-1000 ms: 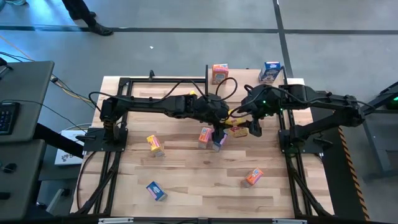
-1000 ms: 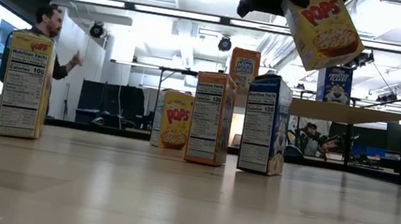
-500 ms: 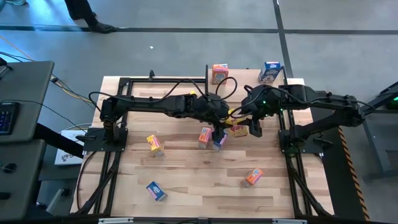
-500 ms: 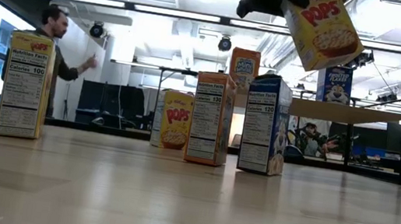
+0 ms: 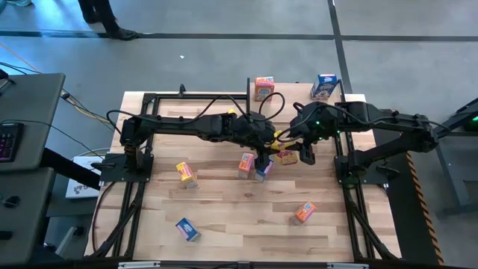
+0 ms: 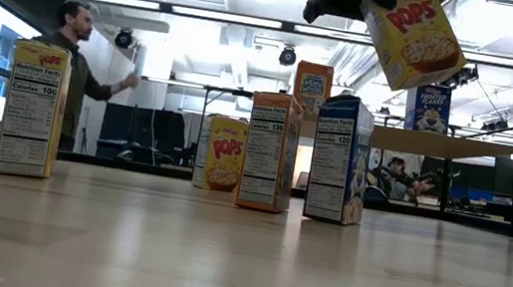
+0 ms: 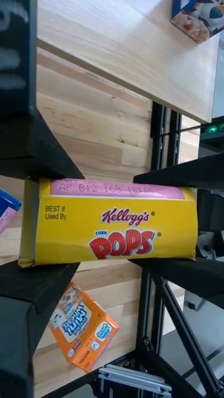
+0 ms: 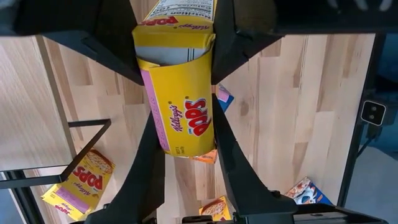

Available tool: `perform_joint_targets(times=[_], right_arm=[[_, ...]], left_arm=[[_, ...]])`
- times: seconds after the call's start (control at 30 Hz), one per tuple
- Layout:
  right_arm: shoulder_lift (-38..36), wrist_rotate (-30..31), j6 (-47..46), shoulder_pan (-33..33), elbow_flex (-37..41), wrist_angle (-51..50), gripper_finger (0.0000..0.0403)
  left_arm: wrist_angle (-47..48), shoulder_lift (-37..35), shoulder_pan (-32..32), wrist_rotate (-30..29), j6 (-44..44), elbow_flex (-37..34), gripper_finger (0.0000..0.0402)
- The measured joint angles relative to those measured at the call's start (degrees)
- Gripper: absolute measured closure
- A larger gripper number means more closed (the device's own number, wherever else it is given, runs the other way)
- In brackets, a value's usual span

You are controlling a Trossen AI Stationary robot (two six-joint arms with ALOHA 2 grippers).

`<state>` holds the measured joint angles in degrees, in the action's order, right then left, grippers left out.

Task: Stack cereal on shelf
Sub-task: Put the bottom yellow cereal box on the shelf

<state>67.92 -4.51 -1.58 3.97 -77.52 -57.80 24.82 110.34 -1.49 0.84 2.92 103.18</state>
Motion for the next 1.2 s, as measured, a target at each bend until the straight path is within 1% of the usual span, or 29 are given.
perform_joint_targets(times=[0.1,0.17,0.23,0.33,0.6,0.7,1.0,1.2], right_arm=[[0.0,0.0,0.1,0.0,0.0,0.0,0.0247],[0.0,0.1,0.1,0.0,0.0,-0.1,0.0247],[0.0,0.0,0.1,0.0,0.0,-0.2,0.0247],[0.0,0.2,0.1,0.0,0.0,-0.2,0.0247],[0.0,0.2,0.1,0.0,0.0,-0.1,0.0247],[0.1,0.0,0.1,0.0,0.0,0.2,0.0247],[0.1,0.6,0.1,0.0,0.0,0.2,0.0247],[0.1,2.8,0.1,0.0,0.0,0.0,0.0247]], left_arm=[[-0.4,0.0,0.0,-0.2,0.6,0.0,0.0242],[-0.5,0.0,0.0,-1.8,1.1,0.0,0.0242],[-0.8,0.0,0.1,-3.1,3.2,0.0,0.0242],[-1.0,0.0,0.1,-3.1,6.2,0.0,0.0242],[-1.2,0.0,0.1,-3.0,2.5,0.0,0.0241],[-1.7,0.0,0.0,-2.6,2.2,0.0,0.0229],[-1.9,0.0,-0.1,-2.6,0.6,0.0,0.0165],[-1.9,-3.3,-0.7,-2.7,1.8,0.1,0.016]])
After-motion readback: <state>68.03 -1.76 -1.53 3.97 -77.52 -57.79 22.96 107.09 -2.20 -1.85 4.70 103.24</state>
